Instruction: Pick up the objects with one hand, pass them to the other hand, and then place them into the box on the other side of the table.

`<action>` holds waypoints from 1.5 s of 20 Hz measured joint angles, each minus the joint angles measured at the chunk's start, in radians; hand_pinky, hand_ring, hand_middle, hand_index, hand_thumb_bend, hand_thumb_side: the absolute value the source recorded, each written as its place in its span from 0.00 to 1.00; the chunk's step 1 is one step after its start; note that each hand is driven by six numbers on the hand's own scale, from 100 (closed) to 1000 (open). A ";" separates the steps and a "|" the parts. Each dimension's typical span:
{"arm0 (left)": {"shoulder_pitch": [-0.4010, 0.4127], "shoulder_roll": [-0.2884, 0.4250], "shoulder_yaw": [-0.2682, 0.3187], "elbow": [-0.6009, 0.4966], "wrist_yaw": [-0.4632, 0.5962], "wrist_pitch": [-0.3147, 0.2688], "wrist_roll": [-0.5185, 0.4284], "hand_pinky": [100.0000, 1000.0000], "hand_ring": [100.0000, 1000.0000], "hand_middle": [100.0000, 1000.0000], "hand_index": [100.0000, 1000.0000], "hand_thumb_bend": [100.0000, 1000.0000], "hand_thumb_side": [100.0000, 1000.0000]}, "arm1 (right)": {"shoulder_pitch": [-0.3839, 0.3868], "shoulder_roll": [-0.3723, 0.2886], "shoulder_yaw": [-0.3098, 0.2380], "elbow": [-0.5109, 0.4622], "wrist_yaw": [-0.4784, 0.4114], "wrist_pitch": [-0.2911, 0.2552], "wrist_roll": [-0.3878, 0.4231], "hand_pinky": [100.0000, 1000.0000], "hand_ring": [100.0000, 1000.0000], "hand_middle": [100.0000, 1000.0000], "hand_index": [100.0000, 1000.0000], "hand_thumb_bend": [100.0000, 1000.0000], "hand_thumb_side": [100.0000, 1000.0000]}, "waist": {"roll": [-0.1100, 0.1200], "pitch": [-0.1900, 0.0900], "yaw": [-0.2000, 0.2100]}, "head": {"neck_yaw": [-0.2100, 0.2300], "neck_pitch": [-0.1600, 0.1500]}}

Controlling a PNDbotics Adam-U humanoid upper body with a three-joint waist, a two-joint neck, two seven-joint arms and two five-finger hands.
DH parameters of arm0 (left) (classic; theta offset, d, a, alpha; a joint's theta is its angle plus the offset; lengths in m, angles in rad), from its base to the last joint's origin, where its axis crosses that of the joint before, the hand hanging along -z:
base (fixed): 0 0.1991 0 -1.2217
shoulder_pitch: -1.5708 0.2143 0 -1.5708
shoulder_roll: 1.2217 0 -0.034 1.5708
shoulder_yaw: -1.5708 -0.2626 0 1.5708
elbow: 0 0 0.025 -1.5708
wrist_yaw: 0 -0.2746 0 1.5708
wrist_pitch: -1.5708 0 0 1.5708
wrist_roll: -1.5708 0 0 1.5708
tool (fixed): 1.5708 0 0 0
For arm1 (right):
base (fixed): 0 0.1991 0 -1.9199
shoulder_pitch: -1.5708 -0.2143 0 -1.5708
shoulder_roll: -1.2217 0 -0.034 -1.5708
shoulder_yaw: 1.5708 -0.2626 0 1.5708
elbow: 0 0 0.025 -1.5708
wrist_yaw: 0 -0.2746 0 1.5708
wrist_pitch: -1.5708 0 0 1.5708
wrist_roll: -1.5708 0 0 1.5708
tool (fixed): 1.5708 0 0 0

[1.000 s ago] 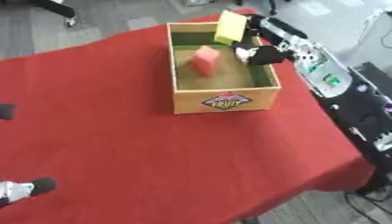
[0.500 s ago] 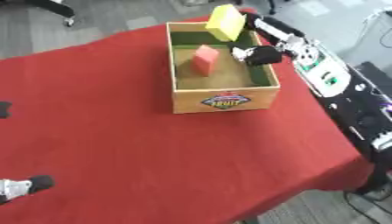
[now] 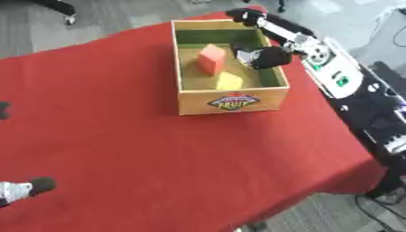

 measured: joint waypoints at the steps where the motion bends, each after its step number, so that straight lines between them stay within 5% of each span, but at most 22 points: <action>1: 0.000 0.000 0.001 0.001 0.000 0.001 0.001 0.68 0.72 0.57 0.79 1.00 0.51 | 0.000 0.000 0.000 0.000 -0.004 -0.002 0.002 1.00 1.00 0.98 1.00 0.00 0.26 | 0.000 0.000 0.000 | 0.000 0.000; 2: 0.000 0.000 0.001 0.001 0.000 0.001 0.001 0.68 0.72 0.57 0.79 1.00 0.51 | 0.000 0.000 -0.002 0.000 -0.013 0.001 0.000 1.00 1.00 0.95 1.00 0.00 0.07 | 0.000 0.000 0.000 | 0.001 0.000; 3: 0.001 0.000 0.002 0.001 0.000 0.002 0.002 0.68 0.72 0.57 0.79 1.00 0.51 | 0.000 0.000 -0.006 0.000 -0.030 0.012 -0.010 1.00 1.00 0.94 1.00 0.00 0.03 | 0.000 0.000 -0.001 | 0.002 0.001; 4: 0.002 0.000 0.002 0.001 0.000 0.002 0.002 0.68 0.72 0.57 0.79 0.99 0.51 | 0.001 0.001 -0.009 -0.004 -0.057 0.027 -0.025 1.00 1.00 0.89 1.00 0.00 0.29 | 0.000 0.000 -0.001 | 0.005 0.003; 6: 0.005 0.000 0.005 0.000 0.000 0.005 0.005 0.68 0.71 0.57 0.79 0.96 0.50 | 0.007 0.004 -0.014 -0.030 -0.145 0.065 -0.059 0.98 1.00 0.84 0.97 0.00 0.40 | 0.000 0.000 -0.002 | 0.017 0.009; 11: 0.022 0.010 0.032 -0.023 0.002 0.024 0.024 0.68 0.71 0.57 0.78 0.90 0.50 | 0.035 0.006 -0.051 -0.144 -0.457 0.144 -0.141 0.97 1.00 0.84 0.96 0.00 0.45 | -0.005 -0.007 -0.011 | 0.084 0.021; 15: 0.040 0.044 0.076 -0.057 0.023 0.058 0.052 0.68 0.71 0.56 0.78 0.81 0.48 | 0.080 0.004 -0.094 -0.262 -0.615 0.157 -0.184 0.97 1.00 0.86 0.96 0.00 0.43 | -0.008 -0.016 -0.014 | 0.144 0.035; 25: 0.059 0.195 0.209 -0.151 0.118 0.212 0.075 0.68 0.69 0.55 0.78 0.72 0.47 | 0.213 0.016 -0.155 -0.434 -0.671 0.137 -0.218 0.96 1.00 0.86 0.97 0.00 0.46 | -0.013 -0.028 -0.013 | 0.297 0.053; 26: 0.060 0.214 0.223 -0.157 0.130 0.229 0.072 0.68 0.69 0.55 0.78 0.27 0.58 | 0.221 0.022 -0.159 -0.438 -0.676 0.131 -0.218 0.96 1.00 0.86 0.97 0.00 0.46 | -0.014 -0.028 -0.013 | 0.308 0.053; 27: 0.061 0.234 0.237 -0.162 0.142 0.246 0.069 0.68 0.69 0.55 0.78 0.71 0.46 | 0.230 0.027 -0.162 -0.438 -0.680 0.124 -0.218 0.96 1.00 0.86 0.97 0.00 0.48 | -0.015 -0.028 -0.013 | 0.318 0.053; 30: 0.061 0.300 0.278 -0.165 0.185 0.293 0.050 0.68 0.69 0.56 0.79 0.70 0.47 | 0.250 0.049 -0.173 -0.440 -0.696 0.106 -0.217 0.96 1.00 0.86 0.98 0.00 0.47 | -0.019 -0.028 -0.015 | 0.342 0.053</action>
